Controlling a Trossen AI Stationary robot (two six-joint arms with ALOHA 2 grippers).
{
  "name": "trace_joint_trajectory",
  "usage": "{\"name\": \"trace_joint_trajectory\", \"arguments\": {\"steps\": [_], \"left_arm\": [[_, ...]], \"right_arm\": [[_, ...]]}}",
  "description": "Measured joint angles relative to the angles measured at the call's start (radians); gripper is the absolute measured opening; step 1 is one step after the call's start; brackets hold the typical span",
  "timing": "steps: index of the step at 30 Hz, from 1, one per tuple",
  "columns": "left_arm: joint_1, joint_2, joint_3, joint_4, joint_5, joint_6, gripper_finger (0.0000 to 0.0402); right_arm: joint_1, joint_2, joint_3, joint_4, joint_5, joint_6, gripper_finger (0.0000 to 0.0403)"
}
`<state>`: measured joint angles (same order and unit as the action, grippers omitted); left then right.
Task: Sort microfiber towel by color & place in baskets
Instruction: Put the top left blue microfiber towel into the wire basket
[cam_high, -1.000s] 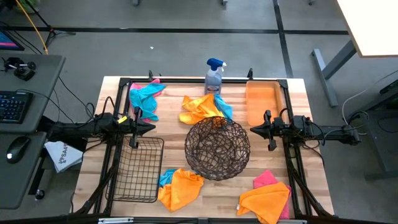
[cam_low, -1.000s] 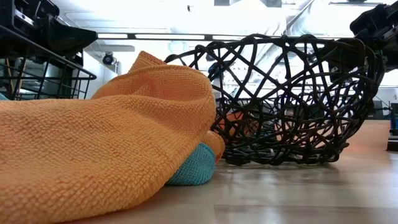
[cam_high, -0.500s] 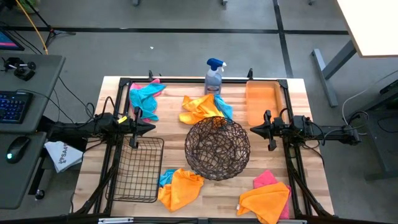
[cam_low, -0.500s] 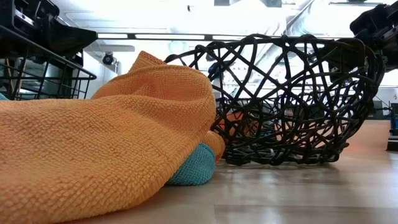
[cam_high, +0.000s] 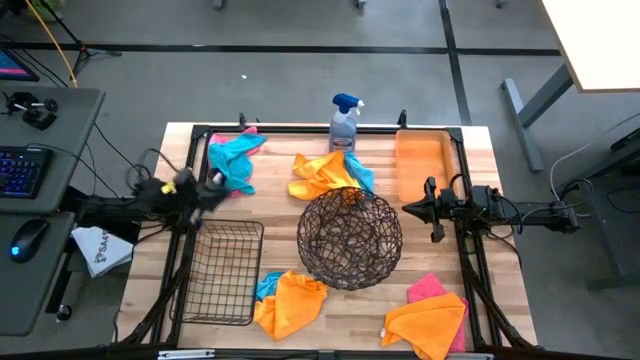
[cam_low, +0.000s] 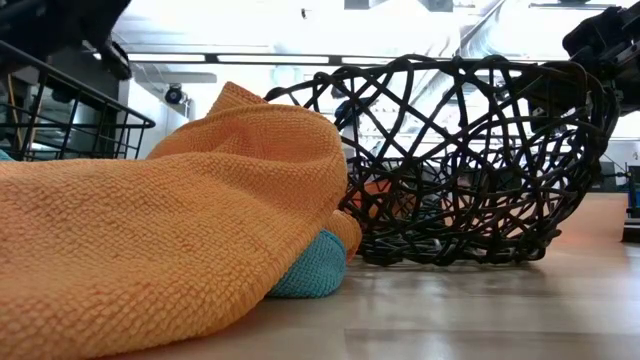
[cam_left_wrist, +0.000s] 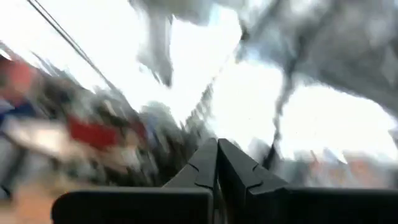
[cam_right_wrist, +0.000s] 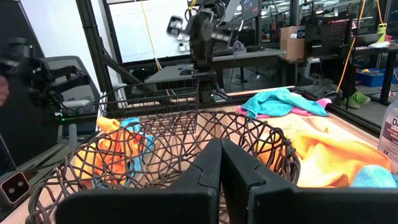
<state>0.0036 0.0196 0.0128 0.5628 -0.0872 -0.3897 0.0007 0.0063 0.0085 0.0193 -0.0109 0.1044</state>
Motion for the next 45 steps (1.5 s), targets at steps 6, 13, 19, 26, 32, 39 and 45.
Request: {"name": "trace_joint_trajectory", "arguments": {"steps": [6, 13, 19, 26, 32, 39, 45], "left_arm": [[0.005, 0.204, 0.127, 0.010, -0.295, 0.031, 0.0000], [0.121, 0.646, 0.706, -1.066, -0.289, -0.234, 0.0028], [0.350, 1.035, 1.027, -1.721, -0.299, -0.284, 0.0132], [0.591, 1.313, 1.038, -1.942, -0.263, -0.413, 0.0211], [0.659, 1.335, 0.918, -1.780, -0.266, -0.516, 0.0221], [0.767, 1.291, 0.724, -1.423, -0.213, -0.527, 0.0221], [0.792, 1.267, 0.616, -1.350, -0.225, -0.530, 0.0221]], "right_arm": [[0.000, 0.000, 0.000, 0.000, 0.000, 0.000, 0.0000], [0.000, 0.000, 0.000, 0.000, 0.000, 0.000, 0.0000], [0.000, 0.000, 0.000, 0.000, 0.000, 0.000, 0.0000], [0.000, 0.000, 0.000, 0.000, 0.000, 0.000, 0.0000], [0.000, 0.000, 0.000, 0.000, 0.000, 0.000, 0.0000], [0.000, 0.000, 0.000, 0.000, 0.000, 0.000, 0.0000], [0.000, 0.000, 0.000, 0.000, 0.000, 0.000, 0.0000]]}}
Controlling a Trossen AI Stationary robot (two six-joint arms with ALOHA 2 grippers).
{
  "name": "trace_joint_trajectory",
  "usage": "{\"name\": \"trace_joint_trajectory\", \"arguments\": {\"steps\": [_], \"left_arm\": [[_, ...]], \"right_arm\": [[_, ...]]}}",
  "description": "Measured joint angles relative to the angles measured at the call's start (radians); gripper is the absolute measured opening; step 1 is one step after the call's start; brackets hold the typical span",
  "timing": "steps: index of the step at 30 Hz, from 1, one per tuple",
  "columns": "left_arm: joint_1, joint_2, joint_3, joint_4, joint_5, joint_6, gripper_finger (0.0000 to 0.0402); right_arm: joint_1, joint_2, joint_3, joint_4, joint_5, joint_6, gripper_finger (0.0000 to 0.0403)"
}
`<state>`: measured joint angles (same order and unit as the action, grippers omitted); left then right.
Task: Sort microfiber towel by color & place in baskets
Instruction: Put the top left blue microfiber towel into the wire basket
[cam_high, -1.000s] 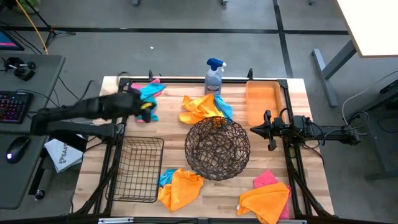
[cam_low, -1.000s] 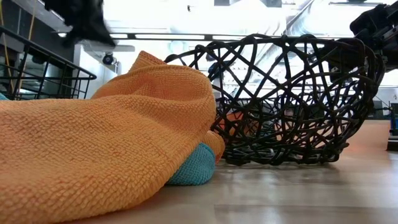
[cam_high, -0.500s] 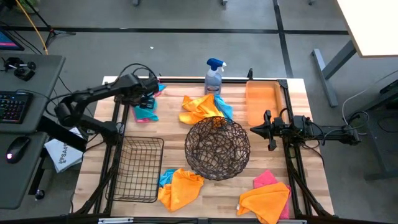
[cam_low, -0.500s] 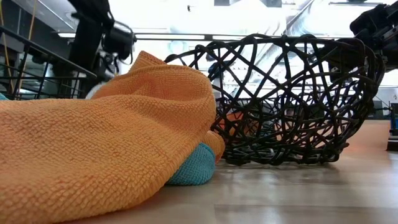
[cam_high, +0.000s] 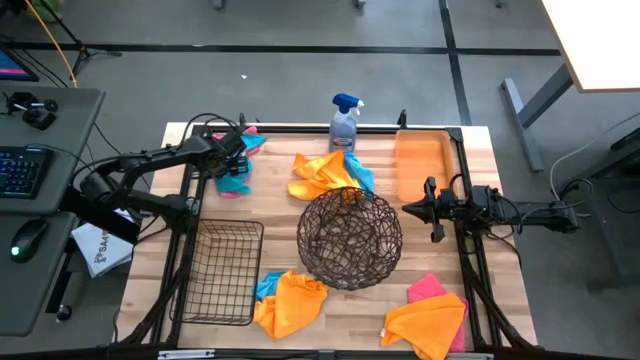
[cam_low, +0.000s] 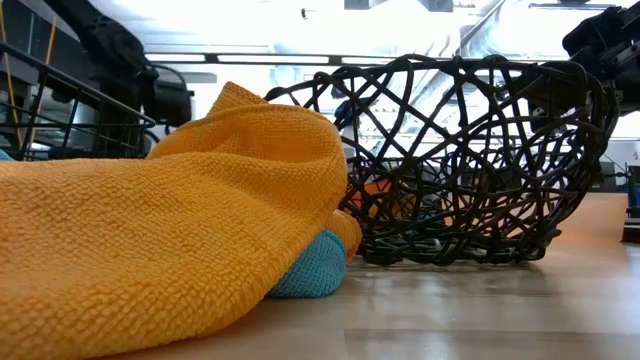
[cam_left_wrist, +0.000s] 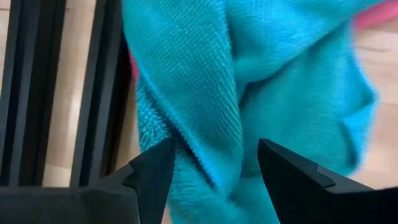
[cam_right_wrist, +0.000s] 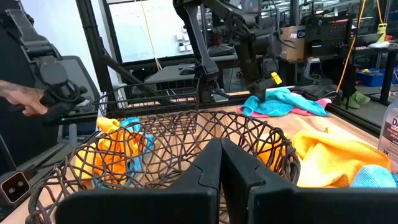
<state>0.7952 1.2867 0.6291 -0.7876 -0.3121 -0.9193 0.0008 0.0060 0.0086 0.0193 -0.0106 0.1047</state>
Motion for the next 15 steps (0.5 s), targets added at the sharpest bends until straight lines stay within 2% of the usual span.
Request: {"name": "trace_joint_trajectory", "arguments": {"steps": [5, 8, 11, 12, 15], "left_arm": [[0.012, -0.006, -0.069, 0.110, 0.004, 0.080, 0.0205], [0.016, -0.018, -0.077, 0.126, 0.043, 0.142, 0.0142], [-0.004, -0.094, -0.065, 0.139, 0.073, 0.186, 0.0038], [-0.012, -0.141, -0.060, 0.154, 0.077, 0.194, 0.0020], [-0.024, -0.288, -0.024, 0.175, 0.071, 0.224, 0.0014]], "right_arm": [[0.000, 0.000, 0.000, 0.000, 0.000, 0.000, 0.0000], [0.000, 0.000, 0.000, 0.000, 0.000, 0.000, 0.0000], [0.000, 0.000, 0.000, 0.000, 0.000, 0.000, 0.0000], [0.000, 0.000, 0.000, 0.000, 0.000, 0.000, 0.0000], [0.000, 0.000, 0.000, 0.000, 0.000, 0.000, 0.0000]]}}
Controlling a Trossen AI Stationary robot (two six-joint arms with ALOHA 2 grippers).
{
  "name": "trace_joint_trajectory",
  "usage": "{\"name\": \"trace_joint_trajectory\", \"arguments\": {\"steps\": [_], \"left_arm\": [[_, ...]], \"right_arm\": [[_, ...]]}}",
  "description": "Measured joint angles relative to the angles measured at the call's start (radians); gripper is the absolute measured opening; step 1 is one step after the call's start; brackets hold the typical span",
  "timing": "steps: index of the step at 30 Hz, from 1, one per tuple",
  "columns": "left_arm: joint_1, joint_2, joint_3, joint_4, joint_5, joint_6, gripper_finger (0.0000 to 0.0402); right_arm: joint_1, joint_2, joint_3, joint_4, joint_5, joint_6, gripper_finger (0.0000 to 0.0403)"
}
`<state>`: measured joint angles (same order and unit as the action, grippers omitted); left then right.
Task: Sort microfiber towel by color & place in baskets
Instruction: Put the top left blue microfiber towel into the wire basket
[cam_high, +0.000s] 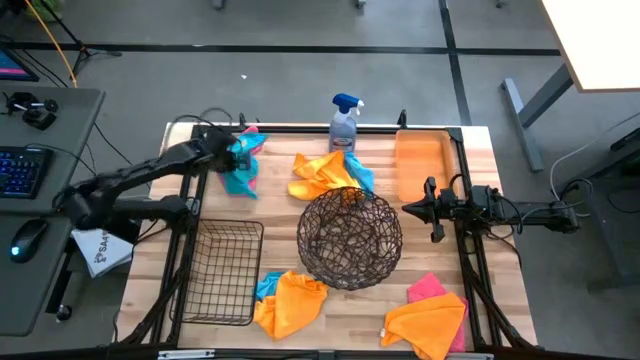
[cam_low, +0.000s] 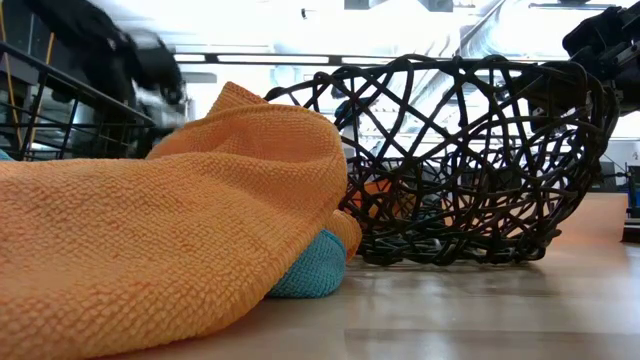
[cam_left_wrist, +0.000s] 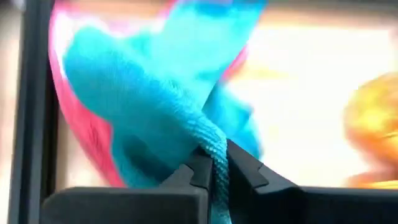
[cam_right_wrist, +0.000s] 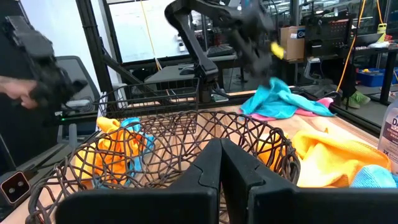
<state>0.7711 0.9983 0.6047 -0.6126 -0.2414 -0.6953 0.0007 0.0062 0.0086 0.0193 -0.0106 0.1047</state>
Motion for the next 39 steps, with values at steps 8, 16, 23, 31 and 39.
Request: {"name": "trace_joint_trajectory", "arguments": {"steps": [8, 16, 23, 31, 39], "left_arm": [[-0.014, -0.261, 0.107, -0.002, 0.026, 0.087, 0.0001], [-0.124, -0.315, 0.170, 0.038, 0.039, 0.081, 0.0000], [-0.218, -0.302, 0.175, 0.091, 0.006, 0.060, 0.0000], [-0.366, -0.304, 0.208, 0.291, 0.263, 0.051, 0.0000], [-0.736, -0.314, 0.412, 0.254, 0.590, 0.165, 0.0000]], "right_arm": [[0.000, 0.000, 0.000, 0.000, 0.000, 0.000, 0.0000], [0.000, 0.000, 0.000, 0.000, 0.000, 0.000, 0.0000], [0.000, 0.000, 0.000, 0.000, 0.000, 0.000, 0.0000], [0.000, 0.000, 0.000, 0.000, 0.000, 0.000, 0.0000], [0.000, 0.000, 0.000, 0.000, 0.000, 0.000, 0.0000]]}}
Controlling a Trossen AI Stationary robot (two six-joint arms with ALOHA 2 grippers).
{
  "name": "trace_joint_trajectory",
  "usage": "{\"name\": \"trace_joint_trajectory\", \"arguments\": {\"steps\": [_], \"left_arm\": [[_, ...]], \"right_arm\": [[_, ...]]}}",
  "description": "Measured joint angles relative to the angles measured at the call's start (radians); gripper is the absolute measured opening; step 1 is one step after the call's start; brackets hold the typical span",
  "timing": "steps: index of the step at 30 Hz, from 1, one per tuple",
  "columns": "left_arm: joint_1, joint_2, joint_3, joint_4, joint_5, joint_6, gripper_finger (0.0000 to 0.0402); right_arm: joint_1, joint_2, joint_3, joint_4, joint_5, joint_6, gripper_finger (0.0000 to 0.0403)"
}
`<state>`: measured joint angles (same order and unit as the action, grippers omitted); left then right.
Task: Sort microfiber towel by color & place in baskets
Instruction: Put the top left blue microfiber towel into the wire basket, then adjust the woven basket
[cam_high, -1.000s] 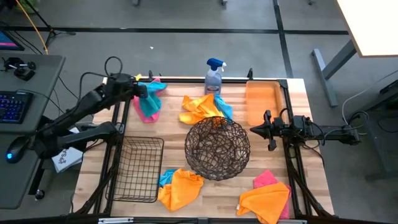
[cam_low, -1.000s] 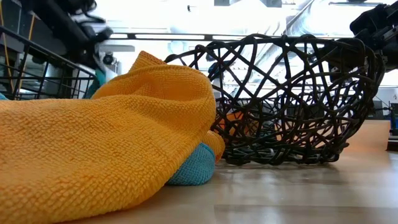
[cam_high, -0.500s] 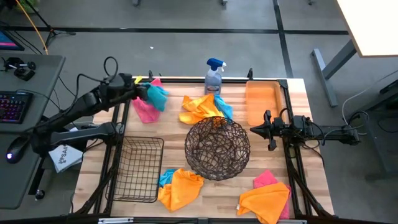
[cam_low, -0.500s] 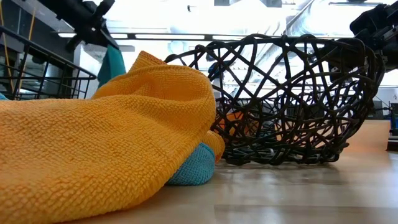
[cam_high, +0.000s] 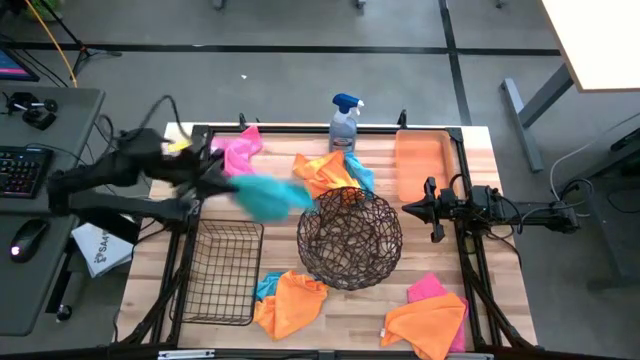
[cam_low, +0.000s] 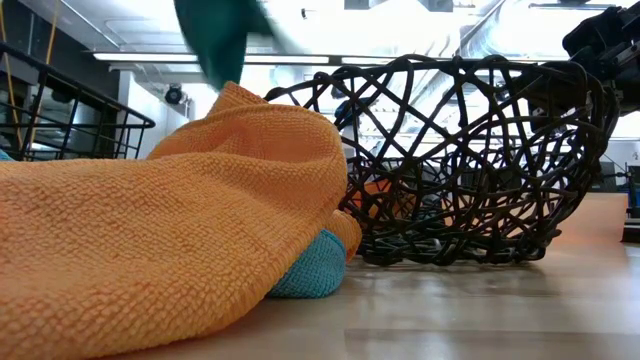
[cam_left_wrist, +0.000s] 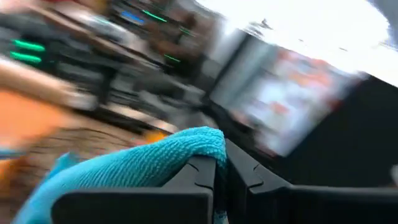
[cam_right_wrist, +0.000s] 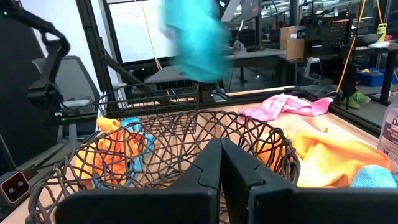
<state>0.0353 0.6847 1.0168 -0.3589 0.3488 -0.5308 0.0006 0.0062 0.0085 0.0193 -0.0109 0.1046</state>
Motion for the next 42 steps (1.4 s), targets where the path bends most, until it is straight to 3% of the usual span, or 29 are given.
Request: {"name": "trace_joint_trajectory", "arguments": {"steps": [2, 6, 10, 13, 17, 26, 32, 36, 40, 42], "left_arm": [[-0.097, -0.002, 0.051, -0.101, 0.040, -0.019, 0.0000], [-0.278, 0.002, 0.127, -0.385, 0.006, -0.112, 0.0000], [-0.419, 0.001, 0.145, -0.668, -0.153, -0.257, 0.0000], [-0.496, 0.007, 0.114, -0.779, -0.286, -0.325, 0.0000], [-0.552, 0.062, 0.022, -0.774, -0.346, -0.378, 0.0000], [-0.681, 0.245, -0.117, -0.761, -0.308, -0.430, 0.0020], [-0.713, 0.376, -0.118, -0.650, -0.233, -0.404, 0.0109], [-0.703, 0.467, -0.101, -0.559, -0.103, -0.345, 0.0189], [-0.636, 0.563, 0.014, -0.557, 0.029, -0.302, 0.0252], [-0.585, 0.609, 0.112, -0.556, 0.038, -0.270, 0.0269]], "right_arm": [[0.000, 0.000, 0.000, 0.000, 0.000, 0.000, 0.0000], [0.000, 0.000, 0.000, 0.000, 0.000, 0.000, 0.0000], [0.000, 0.000, 0.000, 0.000, 0.000, 0.000, 0.0000], [0.000, 0.000, 0.000, 0.000, 0.000, 0.000, 0.0000], [0.000, 0.000, 0.000, 0.000, 0.000, 0.000, 0.0000], [0.000, 0.000, 0.000, 0.000, 0.000, 0.000, 0.0000], [0.000, 0.000, 0.000, 0.000, 0.000, 0.000, 0.0000], [0.000, 0.000, 0.000, 0.000, 0.000, 0.000, 0.0000], [0.000, 0.000, 0.000, 0.000, 0.000, 0.000, 0.0000], [0.000, 0.000, 0.000, 0.000, 0.000, 0.000, 0.0000]]}}
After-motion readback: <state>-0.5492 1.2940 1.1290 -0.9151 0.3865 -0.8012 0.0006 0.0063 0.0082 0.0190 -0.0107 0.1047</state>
